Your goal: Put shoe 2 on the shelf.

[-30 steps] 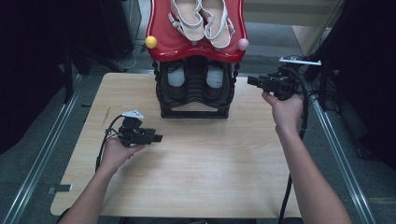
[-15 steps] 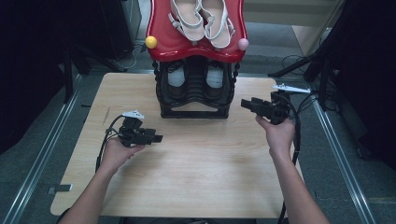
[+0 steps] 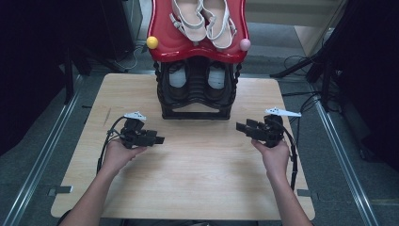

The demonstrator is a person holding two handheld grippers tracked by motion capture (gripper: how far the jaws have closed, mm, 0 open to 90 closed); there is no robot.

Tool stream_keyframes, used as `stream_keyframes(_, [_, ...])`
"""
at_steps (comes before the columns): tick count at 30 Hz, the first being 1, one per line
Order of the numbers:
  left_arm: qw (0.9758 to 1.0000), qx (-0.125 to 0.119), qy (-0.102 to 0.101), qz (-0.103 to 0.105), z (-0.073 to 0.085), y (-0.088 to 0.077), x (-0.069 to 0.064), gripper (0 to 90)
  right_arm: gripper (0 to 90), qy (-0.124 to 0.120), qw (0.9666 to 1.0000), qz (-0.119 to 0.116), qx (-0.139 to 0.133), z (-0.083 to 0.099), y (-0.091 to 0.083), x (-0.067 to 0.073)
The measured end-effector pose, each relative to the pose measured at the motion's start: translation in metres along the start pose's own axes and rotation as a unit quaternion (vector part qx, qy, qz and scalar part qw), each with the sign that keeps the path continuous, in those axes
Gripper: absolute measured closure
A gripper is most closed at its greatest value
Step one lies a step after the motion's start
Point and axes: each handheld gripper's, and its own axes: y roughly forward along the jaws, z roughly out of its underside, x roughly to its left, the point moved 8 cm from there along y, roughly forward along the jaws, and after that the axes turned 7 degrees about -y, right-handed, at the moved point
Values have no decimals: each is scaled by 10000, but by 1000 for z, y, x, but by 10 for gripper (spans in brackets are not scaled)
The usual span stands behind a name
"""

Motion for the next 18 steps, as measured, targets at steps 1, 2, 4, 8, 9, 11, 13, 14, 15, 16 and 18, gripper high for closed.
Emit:
stream_keyframes(1, [10000, -4, -2, 0, 0, 0, 0, 453, 415, 22, 10000, -34, 15, 5, 2, 1])
stream_keyframes(2, [10000, -6, 2, 0, 0, 0, 0, 453, 416, 39, 10000, -48, 29, 8, 4, 2])
stream_keyframes(4, [10000, 9, 15, -10, 0, 1, 0, 452, 419, -66, 9999, 19, 93, 14, 7, 3])
stream_keyframes(8, [10000, -13, -37, 0, -1, 0, 0, 442, 427, -169, 9997, -20, 192, 25, 15, 6])
stream_keyframes(9, [10000, -16, -79, 36, -1, 0, 1, 437, 427, -195, 9996, -20, 211, 26, 16, 7])
stream_keyframes(11, [9999, -43, -89, -39, -2, 0, 1, 424, 427, -225, 9995, -19, 235, 30, 19, 7])
stream_keyframes(13, [10000, -33, -83, -19, -2, 0, 0, 418, 426, -197, 9994, -58, 287, 33, 21, 8])
stream_keyframes(14, [10000, -35, -88, -13, -2, 1, 0, 415, 426, -212, 9993, -47, 317, 34, 22, 8])
stream_keyframes(15, [10000, -22, -87, -10, -2, 2, -1, 413, 426, -233, 9991, -35, 345, 35, 22, 7])
stream_keyframes(16, [10000, -8, -76, -34, -1, 3, -1, 411, 426, -244, 9990, -19, 371, 36, 23, 6])
stream_keyframes(18, [10000, 38, 6, -74, 0, 4, -2, 406, 424, -210, 9991, -37, 366, 37, 23, 5])
